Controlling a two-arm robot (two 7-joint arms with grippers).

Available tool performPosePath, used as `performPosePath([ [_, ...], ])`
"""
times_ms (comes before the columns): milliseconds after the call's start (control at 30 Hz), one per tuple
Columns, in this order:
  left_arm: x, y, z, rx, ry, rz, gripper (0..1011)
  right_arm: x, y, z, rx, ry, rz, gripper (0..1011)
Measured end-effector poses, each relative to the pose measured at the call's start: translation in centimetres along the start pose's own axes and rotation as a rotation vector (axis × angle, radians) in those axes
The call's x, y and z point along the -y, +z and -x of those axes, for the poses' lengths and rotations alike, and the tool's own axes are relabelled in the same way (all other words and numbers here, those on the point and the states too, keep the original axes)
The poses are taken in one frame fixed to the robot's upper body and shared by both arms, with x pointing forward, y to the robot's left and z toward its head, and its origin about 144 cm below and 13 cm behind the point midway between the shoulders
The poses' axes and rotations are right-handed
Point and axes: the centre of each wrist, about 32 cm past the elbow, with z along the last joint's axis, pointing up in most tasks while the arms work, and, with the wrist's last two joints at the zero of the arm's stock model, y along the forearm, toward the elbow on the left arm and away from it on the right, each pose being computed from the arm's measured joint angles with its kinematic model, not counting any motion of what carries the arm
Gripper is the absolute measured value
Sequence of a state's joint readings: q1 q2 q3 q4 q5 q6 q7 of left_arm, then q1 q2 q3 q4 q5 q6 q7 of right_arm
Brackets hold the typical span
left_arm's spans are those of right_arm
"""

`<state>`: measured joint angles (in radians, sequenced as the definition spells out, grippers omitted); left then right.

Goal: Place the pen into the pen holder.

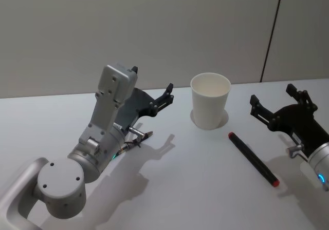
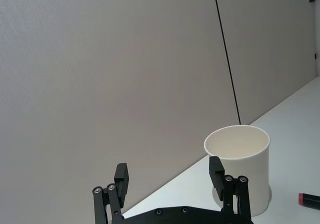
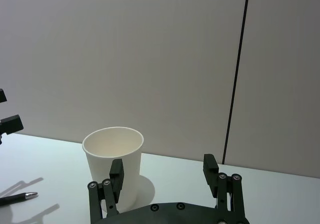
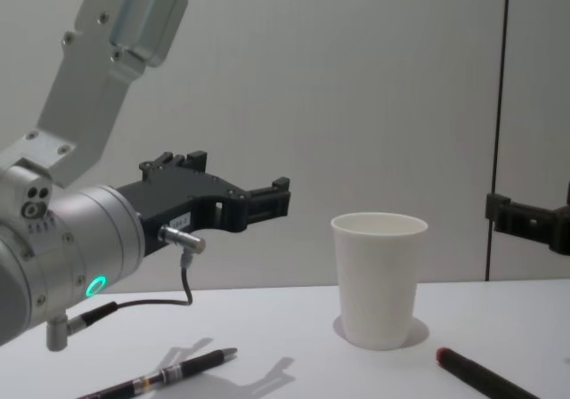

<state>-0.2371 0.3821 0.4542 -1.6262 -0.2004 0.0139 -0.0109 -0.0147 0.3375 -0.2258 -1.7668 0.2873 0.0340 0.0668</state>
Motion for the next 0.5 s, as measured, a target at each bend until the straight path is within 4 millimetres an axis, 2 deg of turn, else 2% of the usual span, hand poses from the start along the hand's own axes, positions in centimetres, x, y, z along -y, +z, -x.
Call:
performPosePath([
  [500,0.00,0.00,0.00,0.000,0.000,0.000,1001,-0.01,0.00,0.01,0.001,0.001,0.000,1002],
])
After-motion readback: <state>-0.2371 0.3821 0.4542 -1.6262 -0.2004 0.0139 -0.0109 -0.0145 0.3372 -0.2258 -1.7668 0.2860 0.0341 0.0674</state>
